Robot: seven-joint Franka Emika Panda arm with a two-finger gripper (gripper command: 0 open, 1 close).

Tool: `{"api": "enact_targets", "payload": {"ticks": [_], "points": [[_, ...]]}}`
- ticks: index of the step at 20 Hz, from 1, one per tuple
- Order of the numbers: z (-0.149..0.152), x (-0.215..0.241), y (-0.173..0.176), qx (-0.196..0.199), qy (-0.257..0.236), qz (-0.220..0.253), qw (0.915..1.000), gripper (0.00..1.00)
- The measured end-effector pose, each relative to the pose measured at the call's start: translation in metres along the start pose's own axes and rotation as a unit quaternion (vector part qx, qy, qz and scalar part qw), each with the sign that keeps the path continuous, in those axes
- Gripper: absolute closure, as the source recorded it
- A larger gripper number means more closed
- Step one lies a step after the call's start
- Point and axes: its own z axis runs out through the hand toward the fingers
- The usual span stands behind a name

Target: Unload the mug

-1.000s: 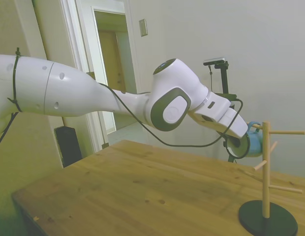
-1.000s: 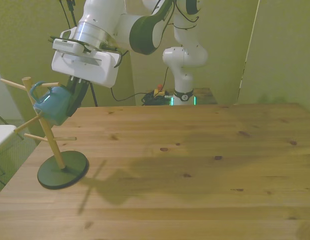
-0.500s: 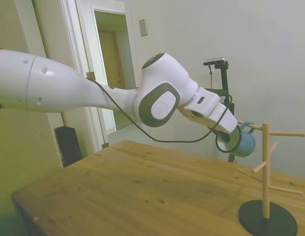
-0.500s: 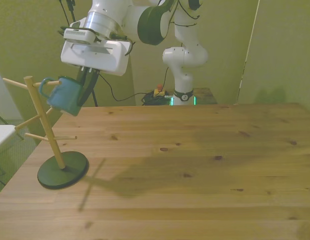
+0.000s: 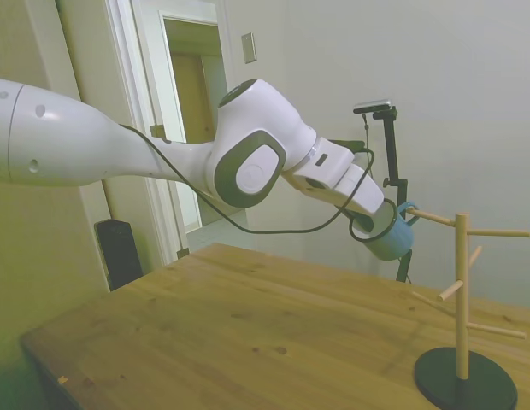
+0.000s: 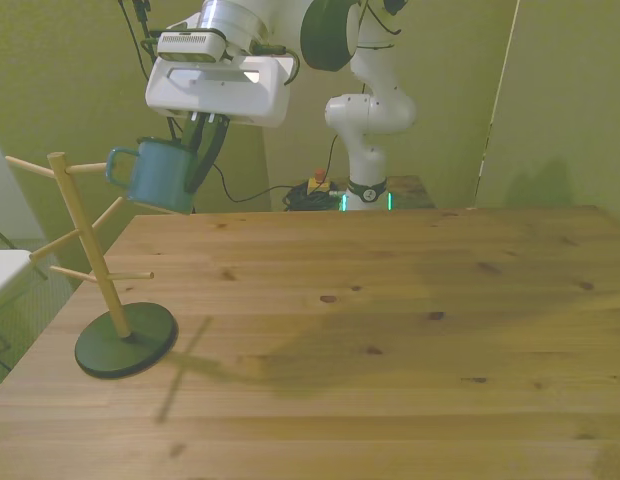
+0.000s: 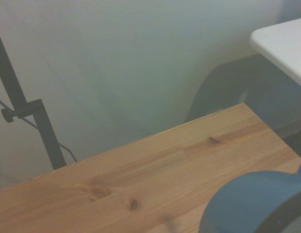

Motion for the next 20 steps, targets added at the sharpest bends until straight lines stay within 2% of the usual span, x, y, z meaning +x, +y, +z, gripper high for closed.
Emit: {"api": "enact_targets", "payload": {"ticks": [6,9,15,20], "points": [[-0.004,-0.033,-0.026,0.004,-0.027,-0.018,0.9995,1.00],[0.001,-0.075,-0.036,-0.015,-0.067,-0.042,0.9967,1.00],[0.040,-0.189,-0.038,-0.074,-0.162,-0.108,0.9781,1.00],[0.064,-0.238,-0.024,-0.126,-0.212,-0.135,0.9597,1.00]]}}
